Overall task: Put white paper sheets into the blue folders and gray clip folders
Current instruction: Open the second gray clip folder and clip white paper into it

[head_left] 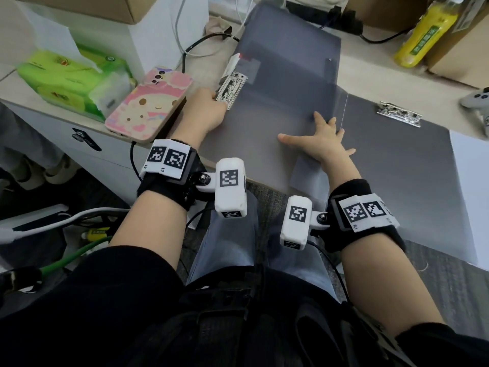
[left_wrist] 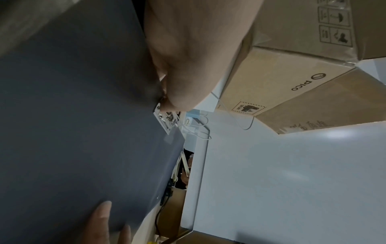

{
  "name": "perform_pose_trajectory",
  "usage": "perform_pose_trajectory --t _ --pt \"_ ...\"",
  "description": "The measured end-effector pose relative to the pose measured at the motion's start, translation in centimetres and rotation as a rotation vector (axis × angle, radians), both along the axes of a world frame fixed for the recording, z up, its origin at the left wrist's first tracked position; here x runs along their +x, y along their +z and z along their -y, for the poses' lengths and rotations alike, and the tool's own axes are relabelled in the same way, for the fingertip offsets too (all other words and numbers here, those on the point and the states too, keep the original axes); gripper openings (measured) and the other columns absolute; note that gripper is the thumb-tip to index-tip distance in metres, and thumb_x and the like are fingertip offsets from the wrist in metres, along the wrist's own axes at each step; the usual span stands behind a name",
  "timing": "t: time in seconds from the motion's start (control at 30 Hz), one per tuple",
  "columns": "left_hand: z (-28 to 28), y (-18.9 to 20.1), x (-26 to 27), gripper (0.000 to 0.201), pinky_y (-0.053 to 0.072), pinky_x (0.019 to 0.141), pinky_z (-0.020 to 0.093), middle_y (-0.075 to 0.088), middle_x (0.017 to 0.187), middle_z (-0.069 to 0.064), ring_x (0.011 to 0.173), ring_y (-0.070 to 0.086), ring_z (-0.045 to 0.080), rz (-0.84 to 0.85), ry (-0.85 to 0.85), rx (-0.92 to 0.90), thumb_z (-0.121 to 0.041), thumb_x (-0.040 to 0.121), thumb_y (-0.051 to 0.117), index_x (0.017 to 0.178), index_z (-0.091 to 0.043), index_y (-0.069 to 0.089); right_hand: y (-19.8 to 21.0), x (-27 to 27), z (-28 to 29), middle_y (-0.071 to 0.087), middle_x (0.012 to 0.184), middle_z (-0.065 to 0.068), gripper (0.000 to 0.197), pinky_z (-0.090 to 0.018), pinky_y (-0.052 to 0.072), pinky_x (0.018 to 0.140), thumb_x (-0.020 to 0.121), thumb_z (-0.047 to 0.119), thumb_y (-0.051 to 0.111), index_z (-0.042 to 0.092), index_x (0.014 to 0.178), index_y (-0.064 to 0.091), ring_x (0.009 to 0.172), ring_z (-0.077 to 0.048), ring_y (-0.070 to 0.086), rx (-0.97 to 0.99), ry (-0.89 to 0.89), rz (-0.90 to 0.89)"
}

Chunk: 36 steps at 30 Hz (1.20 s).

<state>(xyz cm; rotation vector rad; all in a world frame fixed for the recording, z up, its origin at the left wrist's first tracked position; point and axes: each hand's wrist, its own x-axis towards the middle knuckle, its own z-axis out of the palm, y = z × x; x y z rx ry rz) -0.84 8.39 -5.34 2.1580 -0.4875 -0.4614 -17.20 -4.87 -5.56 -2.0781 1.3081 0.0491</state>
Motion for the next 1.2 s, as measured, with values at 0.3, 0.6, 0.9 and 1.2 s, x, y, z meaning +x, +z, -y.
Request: perform_pose_trajectory --t 0.3,0.6,0.9,1.2 --pt "-0.7 -0.8 -0.7 0.034 0.041 0.074 0.026 0.067 0.097 0.021 0.089 0.055 0.035 0.026 0.196 -0.096 -0.029 0.087 0.043 0.086 0.000 0.062 0.5 -0.4 0.4 0.009 0.160 0.001 0.098 -0.063 0.004 0.114 0.071 0.059 0.070 0.030 0.150 0.018 0.148 -0.023 0.006 -0.035 0.009 0.052" --pt "-0.7 -1.6 -1.4 0.040 0.031 0.054 0.029 0.040 0.051 0.009 0.065 0.034 0.029 -0.027 0.333 -0.197 -0.008 0.078 0.055 0.045 -0.021 0.037 -1.0 -0.4 0.0 -0.017 0.159 0.004 0.101 -0.066 -0.012 0.108 0.078 0.063 0.060 0.029 0.152 -0.001 0.147 -0.023 -0.019 -0.059 0.096 -0.108" --pt "-1.0 -2.1 -1.0 0.038 0.029 0.051 0.017 0.042 0.053 -0.009 0.054 0.036 0.011 -0.212 0.344 -0.360 -0.021 0.082 0.066 0.055 -0.022 0.041 -0.8 -0.2 0.0 -0.021 0.158 0.002 0.102 -0.068 -0.011 0.107 0.079 0.064 0.058 0.029 0.151 -0.006 0.146 -0.025 -0.021 -0.043 0.124 -0.156" --pt "-0.4 -1.1 -1.3 0.044 0.038 0.065 0.029 0.065 0.066 0.007 0.072 0.055 0.032 0.062 0.299 -0.277 -0.054 0.082 0.057 0.068 -0.013 0.067 -0.5 -0.3 0.2 -0.021 0.158 0.002 0.102 -0.067 -0.011 0.108 0.079 0.065 0.057 0.030 0.151 -0.006 0.146 -0.025 -0.022 -0.017 0.134 -0.162"
